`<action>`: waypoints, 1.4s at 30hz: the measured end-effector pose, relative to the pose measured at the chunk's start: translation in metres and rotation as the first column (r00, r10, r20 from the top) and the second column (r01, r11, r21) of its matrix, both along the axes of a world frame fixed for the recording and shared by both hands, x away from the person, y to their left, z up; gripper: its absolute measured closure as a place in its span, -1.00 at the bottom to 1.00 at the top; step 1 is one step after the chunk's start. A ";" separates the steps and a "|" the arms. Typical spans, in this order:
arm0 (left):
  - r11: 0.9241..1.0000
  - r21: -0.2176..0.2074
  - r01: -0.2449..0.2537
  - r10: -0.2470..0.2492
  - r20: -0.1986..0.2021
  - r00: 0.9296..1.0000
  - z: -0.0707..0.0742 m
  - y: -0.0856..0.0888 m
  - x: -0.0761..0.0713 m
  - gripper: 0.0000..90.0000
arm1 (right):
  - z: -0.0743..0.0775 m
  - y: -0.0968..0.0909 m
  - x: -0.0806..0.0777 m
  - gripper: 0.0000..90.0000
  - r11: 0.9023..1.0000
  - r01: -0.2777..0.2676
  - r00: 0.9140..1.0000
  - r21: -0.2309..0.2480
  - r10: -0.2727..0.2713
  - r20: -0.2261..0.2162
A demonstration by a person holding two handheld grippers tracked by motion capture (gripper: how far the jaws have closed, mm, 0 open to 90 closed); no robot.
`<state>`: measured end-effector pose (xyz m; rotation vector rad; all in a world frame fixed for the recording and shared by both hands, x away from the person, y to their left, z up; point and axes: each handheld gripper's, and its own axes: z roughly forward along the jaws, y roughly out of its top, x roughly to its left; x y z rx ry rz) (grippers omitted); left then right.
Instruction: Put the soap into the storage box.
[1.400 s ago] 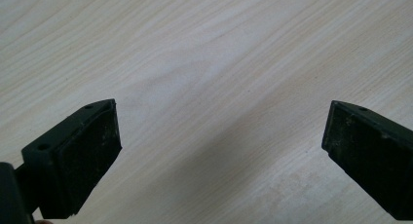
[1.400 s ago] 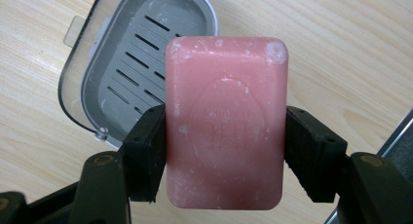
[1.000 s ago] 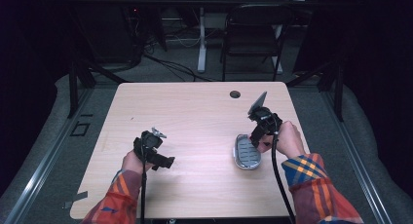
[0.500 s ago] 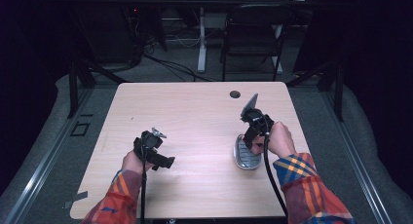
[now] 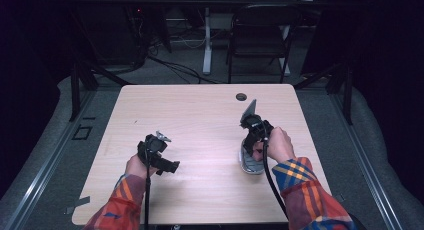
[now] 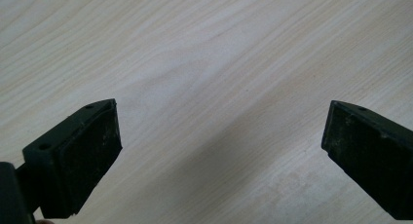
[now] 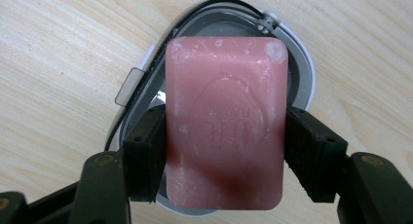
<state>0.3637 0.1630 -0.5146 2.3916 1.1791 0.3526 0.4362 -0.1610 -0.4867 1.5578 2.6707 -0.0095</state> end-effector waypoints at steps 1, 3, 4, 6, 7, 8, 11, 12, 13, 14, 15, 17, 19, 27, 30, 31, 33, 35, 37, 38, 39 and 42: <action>1.000 0.000 0.000 0.000 0.000 1.000 0.000 0.000 0.000 -0.98 | 0.000 0.000 0.001 -0.18 1.000 -0.007 1.000 -0.020 0.007 -0.008; 1.000 0.000 0.001 -0.001 0.001 1.000 0.000 0.000 0.000 -0.98 | -0.002 0.001 0.001 -0.18 1.000 0.012 1.000 -0.015 -0.012 0.000; 1.000 0.000 0.001 -0.001 0.000 1.000 0.000 0.000 0.000 -0.98 | -0.001 0.001 0.001 -0.18 1.000 0.005 1.000 -0.026 -0.005 -0.012; 1.000 0.000 0.001 -0.001 0.000 1.000 0.000 0.000 0.000 -0.98 | -0.004 0.002 0.001 -0.18 1.000 0.027 1.000 -0.015 -0.027 -0.005; 1.000 0.001 0.001 -0.001 0.000 1.000 0.000 0.000 0.000 -0.98 | -0.003 0.001 0.002 -0.18 0.999 0.018 1.000 -0.027 -0.019 -0.017; 1.000 0.000 0.001 -0.001 0.000 1.000 0.000 0.000 0.000 -0.98 | -0.004 0.001 0.002 -0.18 0.999 0.019 1.000 -0.028 -0.020 -0.022; 1.000 0.000 0.001 -0.001 -0.001 1.000 0.000 0.000 0.000 -0.98 | -0.006 0.002 0.002 -0.18 0.999 0.031 0.999 -0.026 -0.031 -0.022; 1.000 0.000 0.002 -0.002 0.000 1.000 0.000 0.000 0.000 -0.98 | -0.006 0.002 0.002 -0.18 0.999 0.035 0.999 -0.025 -0.036 -0.025; 1.000 0.000 0.002 -0.002 -0.001 1.000 0.000 0.000 0.000 -0.98 | -0.006 0.002 0.002 -0.18 0.999 0.037 0.999 -0.026 -0.038 -0.027; 1.000 0.001 0.003 -0.003 0.000 1.000 0.000 0.000 0.000 -0.98 | -0.007 0.002 0.002 -0.18 0.999 0.038 0.999 -0.024 -0.039 -0.027; 1.000 0.000 0.003 -0.003 0.001 1.000 0.000 0.000 0.000 -0.98 | -0.007 0.002 0.002 -0.18 0.999 0.041 0.999 -0.021 -0.042 -0.029; 1.000 0.000 0.002 -0.002 0.001 1.000 0.000 0.000 0.000 -0.98 | -0.007 0.002 0.001 -0.18 0.999 0.048 0.998 -0.022 -0.049 -0.034; 1.000 0.001 0.003 -0.003 -0.001 1.000 0.000 0.000 0.000 -0.98 | -0.007 0.002 0.000 -0.19 0.999 0.051 0.998 -0.016 -0.052 -0.036; 1.000 0.002 0.005 -0.005 -0.003 1.000 0.000 -0.001 0.000 -0.98 | -0.004 -0.002 -0.002 -0.24 0.998 0.055 0.998 0.015 -0.054 -0.042; 1.000 0.003 0.005 -0.005 -0.003 1.000 0.000 -0.001 0.000 -0.98 | -0.006 -0.002 -0.005 -0.22 0.995 0.083 0.997 0.058 -0.082 -0.013; 1.000 0.003 0.005 -0.005 -0.003 1.000 0.000 -0.001 0.000 -0.98 | -0.003 -0.003 -0.003 -0.22 0.997 0.062 0.998 0.036 -0.061 -0.035; 1.000 0.002 0.005 -0.005 -0.003 1.000 0.000 -0.001 0.000 -0.98 | -0.003 -0.004 -0.005 -0.22 0.995 0.075 0.997 0.060 -0.074 -0.020; 1.000 0.002 0.005 -0.005 -0.003 1.000 0.000 -0.001 0.000 -0.98 | 0.000 -0.005 -0.004 -0.20 0.997 0.056 0.998 0.051 -0.055 -0.024; 1.000 0.003 0.005 -0.005 -0.003 1.000 0.000 -0.001 0.000 -0.98 | 0.002 -0.006 -0.004 -0.16 0.998 0.043 0.999 0.047 -0.042 -0.026; 1.000 0.003 0.005 -0.005 -0.003 1.000 0.000 -0.001 0.000 -0.98 | 0.003 -0.007 -0.004 -0.15 0.998 0.039 0.999 0.048 -0.038 -0.023; 1.000 0.003 0.006 -0.006 -0.004 1.000 0.000 -0.001 0.000 -0.98 | 0.004 -0.007 -0.004 -0.15 0.998 0.038 0.999 0.050 -0.037 -0.024; 1.000 0.003 0.006 -0.006 -0.004 1.000 0.000 -0.001 0.000 -0.98 | 0.006 -0.009 -0.005 -0.14 0.998 0.034 0.999 0.057 -0.033 -0.008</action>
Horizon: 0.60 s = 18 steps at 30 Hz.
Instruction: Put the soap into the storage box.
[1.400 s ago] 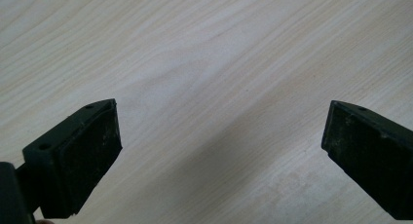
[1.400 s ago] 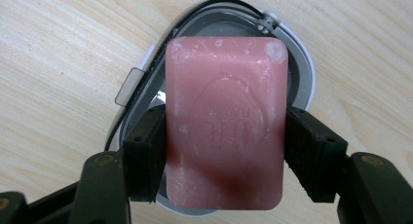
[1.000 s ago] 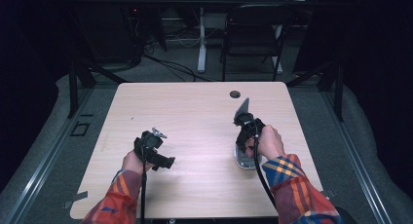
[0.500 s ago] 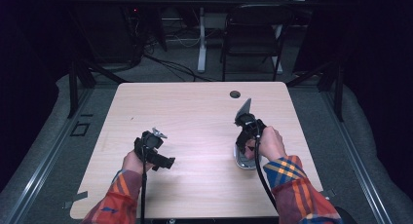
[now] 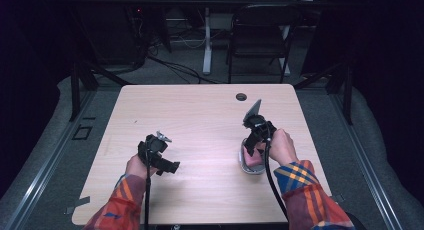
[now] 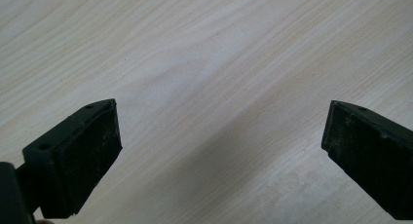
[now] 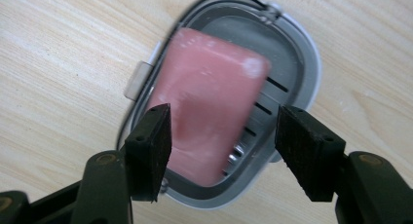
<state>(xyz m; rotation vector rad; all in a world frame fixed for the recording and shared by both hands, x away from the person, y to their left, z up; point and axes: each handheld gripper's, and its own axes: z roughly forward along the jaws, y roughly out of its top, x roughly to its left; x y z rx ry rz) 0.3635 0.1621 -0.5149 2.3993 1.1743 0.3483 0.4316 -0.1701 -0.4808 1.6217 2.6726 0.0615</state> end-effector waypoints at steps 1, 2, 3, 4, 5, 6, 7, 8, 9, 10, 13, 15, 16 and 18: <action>1.000 0.000 -0.001 0.001 0.001 1.000 0.000 0.000 0.000 -0.98 | 0.001 -0.001 -0.001 -0.14 1.000 0.001 1.000 0.003 -0.001 0.008; 1.000 0.000 -0.001 0.001 0.001 1.000 0.000 0.000 0.000 -0.98 | 0.000 -0.001 -0.002 -0.14 1.000 0.014 1.000 0.021 -0.015 0.028; 1.000 0.000 0.000 0.000 0.000 1.000 0.000 0.000 0.000 -0.98 | 0.003 -0.002 -0.002 -0.14 1.000 0.008 1.000 0.019 -0.009 0.030; 1.000 0.001 -0.001 0.001 0.000 1.000 0.000 0.000 0.000 -0.98 | 0.004 -0.003 -0.003 -0.14 1.000 0.007 0.999 0.019 -0.007 0.037; 1.000 0.000 0.000 0.000 0.000 1.000 0.000 0.000 0.000 -0.98 | 0.006 -0.005 -0.003 -0.15 1.000 0.007 0.999 0.021 -0.008 0.041; 1.000 0.000 0.000 0.000 0.000 1.000 0.000 0.000 0.000 -0.98 | 0.007 -0.007 -0.003 -0.15 1.000 0.009 0.999 0.030 -0.010 0.053; 1.000 0.000 -0.001 0.001 0.001 1.000 0.000 0.000 0.000 -0.98 | 0.009 -0.009 -0.004 -0.16 0.999 0.008 0.998 0.039 -0.010 0.056; 1.000 -0.001 -0.002 0.002 0.001 1.000 0.000 0.000 0.000 -0.98 | 0.011 -0.012 -0.003 -0.18 0.999 0.005 0.999 0.037 -0.007 0.053; 1.000 -0.001 -0.002 0.002 0.000 1.000 0.000 0.000 0.000 -0.98 | 0.012 -0.014 -0.004 -0.20 0.999 0.010 0.998 0.047 -0.013 0.059; 1.000 0.000 -0.001 0.001 0.000 1.000 0.000 0.000 0.000 -0.98 | 0.014 -0.017 -0.004 -0.21 0.999 0.007 0.998 0.050 -0.010 0.054; 1.000 0.000 -0.001 0.001 0.000 1.000 0.000 0.000 0.000 -0.98 | 0.020 -0.025 -0.006 -0.26 0.998 -0.002 0.998 0.058 -0.002 0.070; 1.000 0.003 -0.001 0.001 -0.001 1.000 0.000 0.000 0.000 -0.98 | 0.024 -0.030 -0.007 -0.29 0.997 -0.006 0.997 0.076 0.001 0.077; 1.000 0.004 0.001 -0.001 -0.003 1.000 0.000 0.000 0.000 -0.98 | 0.025 -0.032 -0.009 -0.29 0.996 -0.005 0.996 0.087 -0.002 0.086; 1.000 0.004 0.003 -0.003 -0.003 1.000 0.000 0.000 0.000 -0.98 | 0.028 -0.037 -0.011 -0.35 0.995 -0.002 0.994 0.103 -0.009 0.105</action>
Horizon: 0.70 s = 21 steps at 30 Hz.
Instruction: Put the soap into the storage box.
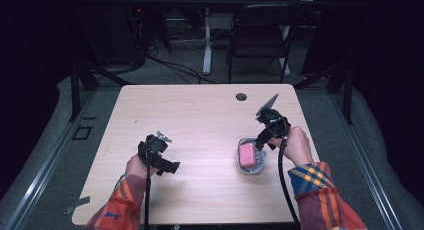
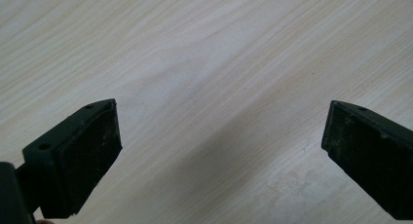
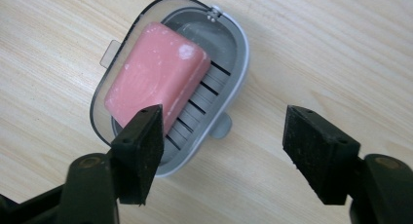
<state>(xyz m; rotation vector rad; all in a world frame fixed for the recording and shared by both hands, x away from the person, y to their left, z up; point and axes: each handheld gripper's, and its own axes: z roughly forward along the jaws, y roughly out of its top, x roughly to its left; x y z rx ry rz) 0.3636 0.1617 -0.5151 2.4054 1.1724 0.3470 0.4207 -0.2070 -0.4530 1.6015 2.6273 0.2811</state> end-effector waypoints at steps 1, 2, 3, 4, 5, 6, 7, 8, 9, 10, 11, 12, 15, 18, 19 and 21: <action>1.000 0.000 0.001 -0.001 0.000 1.000 0.000 0.000 0.000 -0.98 | 0.002 -0.003 0.000 -0.38 1.000 -0.014 1.000 -0.004 0.014 -0.007; 1.000 0.001 0.001 -0.001 0.000 1.000 0.000 0.000 0.000 -0.98 | 0.002 -0.005 -0.002 -0.42 1.000 -0.006 1.000 0.009 0.006 0.006; 1.000 0.001 0.001 -0.001 0.002 1.000 0.000 0.000 0.000 -0.98 | 0.004 -0.008 -0.002 -0.47 1.000 -0.016 1.000 0.002 0.016 -0.001; 1.000 0.001 0.001 -0.001 0.001 1.000 0.000 0.000 0.000 -0.98 | 0.004 -0.009 -0.004 -0.50 1.000 -0.011 1.000 0.007 0.011 0.008; 1.000 0.001 0.002 -0.002 0.000 1.000 0.000 0.000 0.000 -0.98 | 0.004 -0.012 -0.005 -0.54 1.000 -0.020 1.000 0.007 0.020 0.009; 1.000 0.001 0.002 -0.002 0.000 1.000 0.000 0.000 0.000 -0.98 | 0.004 -0.014 -0.006 -0.59 0.999 -0.032 0.999 0.003 0.032 0.007; 1.000 0.000 0.002 -0.002 -0.001 1.000 0.000 0.000 0.000 -0.98 | 0.003 -0.017 -0.008 -0.62 0.999 -0.039 0.999 0.002 0.039 0.014; 1.000 0.000 0.003 -0.003 -0.002 1.000 0.000 0.000 0.000 -0.98 | 0.004 -0.019 -0.009 -0.67 0.999 -0.045 0.999 -0.006 0.046 0.010; 1.000 -0.001 0.003 -0.003 -0.003 1.000 0.000 0.000 0.000 -0.98 | 0.003 -0.022 -0.010 -0.69 0.999 -0.042 0.999 -0.003 0.042 0.018; 1.000 -0.001 0.003 -0.003 -0.003 1.000 0.000 0.000 0.000 -0.99 | 0.004 -0.025 -0.012 -0.70 0.999 -0.051 0.998 -0.014 0.052 0.018; 1.000 -0.002 0.003 -0.003 -0.001 1.000 0.000 0.000 0.000 -0.98 | 0.003 -0.028 -0.013 -0.72 0.999 -0.051 0.998 -0.008 0.052 0.030; 1.000 -0.001 0.004 -0.004 0.000 1.000 0.000 0.000 0.000 -0.99 | 0.003 -0.030 -0.015 -0.74 0.999 -0.042 0.998 -0.013 0.042 0.039; 1.000 0.000 0.004 -0.004 0.002 1.000 -0.001 -0.001 0.000 -0.99 | 0.001 -0.042 -0.019 -0.78 0.999 -0.045 0.997 -0.029 0.047 0.064; 1.000 0.000 0.003 -0.003 0.001 1.000 -0.001 -0.001 0.000 -0.99 | -0.004 -0.055 -0.024 -0.87 0.999 -0.034 0.996 -0.027 0.036 0.079; 1.000 0.003 0.004 -0.004 -0.002 1.000 0.000 -0.001 0.000 -0.99 | -0.006 -0.060 -0.026 -0.88 0.999 -0.035 0.997 -0.027 0.037 0.074; 1.000 0.003 0.004 -0.004 -0.003 1.000 -0.001 -0.001 0.000 -0.99 | -0.010 -0.069 -0.029 -0.91 0.999 -0.033 0.998 -0.028 0.034 0.059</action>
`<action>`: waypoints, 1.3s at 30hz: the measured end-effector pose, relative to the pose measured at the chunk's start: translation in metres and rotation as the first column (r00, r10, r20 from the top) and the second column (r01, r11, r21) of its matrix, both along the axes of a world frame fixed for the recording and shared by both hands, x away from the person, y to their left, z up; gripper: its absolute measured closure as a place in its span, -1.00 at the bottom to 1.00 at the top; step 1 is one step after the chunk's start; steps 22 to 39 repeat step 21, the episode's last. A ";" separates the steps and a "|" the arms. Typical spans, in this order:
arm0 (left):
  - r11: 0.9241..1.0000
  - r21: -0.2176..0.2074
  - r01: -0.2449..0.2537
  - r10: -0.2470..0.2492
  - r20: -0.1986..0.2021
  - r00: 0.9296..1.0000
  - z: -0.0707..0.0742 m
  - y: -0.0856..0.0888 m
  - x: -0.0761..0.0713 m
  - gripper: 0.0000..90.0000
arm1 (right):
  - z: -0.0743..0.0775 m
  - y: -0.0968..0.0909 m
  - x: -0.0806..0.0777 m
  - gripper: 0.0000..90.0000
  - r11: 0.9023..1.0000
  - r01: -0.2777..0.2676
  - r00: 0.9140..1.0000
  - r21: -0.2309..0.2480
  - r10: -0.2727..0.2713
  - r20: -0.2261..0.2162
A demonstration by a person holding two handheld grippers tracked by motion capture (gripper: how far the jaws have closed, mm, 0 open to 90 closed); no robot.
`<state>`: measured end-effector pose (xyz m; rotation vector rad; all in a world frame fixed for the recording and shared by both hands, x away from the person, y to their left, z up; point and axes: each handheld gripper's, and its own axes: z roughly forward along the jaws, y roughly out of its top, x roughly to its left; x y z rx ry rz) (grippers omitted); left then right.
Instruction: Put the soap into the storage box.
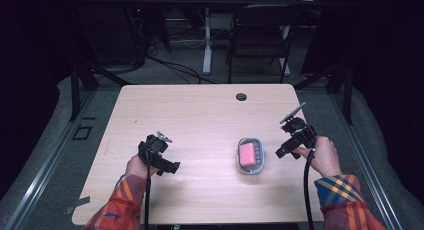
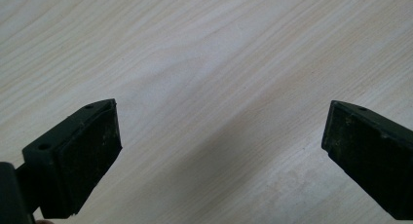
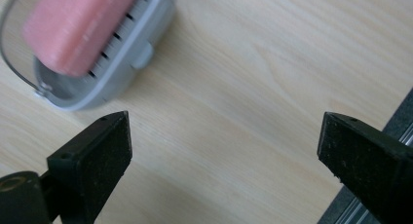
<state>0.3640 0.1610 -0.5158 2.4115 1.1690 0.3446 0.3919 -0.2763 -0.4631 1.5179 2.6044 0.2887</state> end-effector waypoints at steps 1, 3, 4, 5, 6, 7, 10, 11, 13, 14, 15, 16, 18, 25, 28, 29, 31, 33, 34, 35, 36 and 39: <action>1.000 0.001 0.000 0.000 0.000 1.000 0.000 0.000 0.000 -0.99 | -0.004 -0.004 -0.002 -0.93 1.000 0.011 1.000 0.002 -0.011 0.004; 1.000 0.002 0.000 0.000 0.001 1.000 0.000 0.000 0.000 -0.99 | -0.012 -0.013 -0.005 -0.96 1.000 0.019 1.000 0.007 -0.019 0.003; 1.000 0.002 0.001 -0.001 0.001 1.000 0.000 0.000 0.000 -0.99 | -0.015 -0.018 -0.006 -1.00 1.000 0.012 1.000 0.011 -0.012 -0.014; 1.000 0.003 0.000 0.000 0.001 1.000 0.000 0.000 0.000 -0.99 | -0.020 -0.022 -0.008 -1.00 1.000 0.018 1.000 0.019 -0.017 -0.010; 1.000 0.003 -0.001 0.001 0.002 1.000 0.000 0.000 0.000 -0.99 | -0.027 -0.025 -0.012 -1.00 0.999 0.030 1.000 0.036 -0.030 0.007; 1.000 0.003 0.000 0.000 0.001 1.000 0.000 0.000 0.000 -0.99 | -0.030 -0.028 -0.013 -1.00 1.000 0.006 1.000 0.023 -0.006 -0.001; 1.000 0.005 0.001 -0.001 0.001 1.000 0.000 0.000 0.000 -0.99 | -0.043 -0.035 -0.020 -1.00 1.000 -0.022 1.000 0.022 0.021 0.014; 1.000 0.005 0.000 -0.001 0.001 1.000 0.000 0.000 0.000 -0.99 | -0.047 -0.037 -0.023 -1.00 0.999 -0.022 1.000 0.039 0.021 0.020; 1.000 0.007 0.000 0.000 0.001 1.000 0.000 -0.001 0.000 -0.99 | -0.052 -0.040 -0.025 -1.00 0.998 -0.050 0.999 0.030 0.049 0.012; 1.000 0.010 -0.002 0.002 0.000 1.000 0.000 -0.001 0.000 -0.99 | -0.054 -0.041 -0.027 -1.00 0.997 -0.067 0.998 0.027 0.066 0.009; 1.000 0.012 0.000 0.000 -0.001 1.000 0.000 -0.001 0.000 -0.99 | -0.057 -0.041 -0.027 -1.00 0.996 -0.082 0.997 0.031 0.082 -0.001; 1.000 0.011 0.001 -0.001 0.000 1.000 -0.001 -0.001 0.000 -0.99 | -0.060 -0.039 -0.028 -1.00 0.996 -0.084 0.996 0.033 0.084 -0.003; 1.000 -0.001 0.007 -0.007 0.003 1.000 0.000 -0.001 0.000 -1.00 | -0.065 -0.035 -0.029 -0.96 0.992 -0.122 0.992 0.009 0.122 -0.008; 1.000 -0.020 0.014 -0.013 0.007 1.000 0.001 0.000 0.000 -1.00 | -0.065 -0.028 -0.027 -0.89 0.983 -0.171 0.985 -0.063 0.172 0.005; 1.000 -0.020 0.014 -0.013 0.007 1.000 0.001 0.000 0.000 -1.00 | -0.065 -0.028 -0.027 -0.89 0.983 -0.171 0.985 -0.063 0.172 0.005; 1.000 -0.020 0.014 -0.013 0.007 1.000 0.001 0.000 0.000 -1.00 | -0.065 -0.028 -0.027 -0.89 0.983 -0.171 0.985 -0.063 0.172 0.005; 1.000 -0.020 0.014 -0.013 0.007 1.000 0.001 0.000 0.000 -1.00 | -0.065 -0.028 -0.027 -0.89 0.983 -0.171 0.985 -0.063 0.172 0.005; 1.000 -0.020 0.014 -0.013 0.007 1.000 0.001 0.000 0.000 -1.00 | -0.065 -0.028 -0.027 -0.89 0.983 -0.171 0.985 -0.063 0.172 0.005; 1.000 -0.020 0.014 -0.013 0.007 1.000 0.001 0.000 0.000 -1.00 | -0.065 -0.028 -0.027 -0.89 0.983 -0.171 0.985 -0.063 0.172 0.005; 1.000 -0.020 0.014 -0.013 0.007 1.000 0.001 0.000 0.000 -1.00 | -0.065 -0.028 -0.027 -0.89 0.983 -0.171 0.985 -0.063 0.172 0.005; 1.000 -0.020 0.014 -0.013 0.007 1.000 0.001 0.000 0.000 -1.00 | -0.065 -0.028 -0.027 -0.89 0.983 -0.171 0.985 -0.063 0.172 0.005; 1.000 -0.020 0.014 -0.013 0.007 1.000 0.001 0.000 0.000 -1.00 | -0.065 -0.028 -0.027 -0.89 0.983 -0.171 0.985 -0.063 0.172 0.005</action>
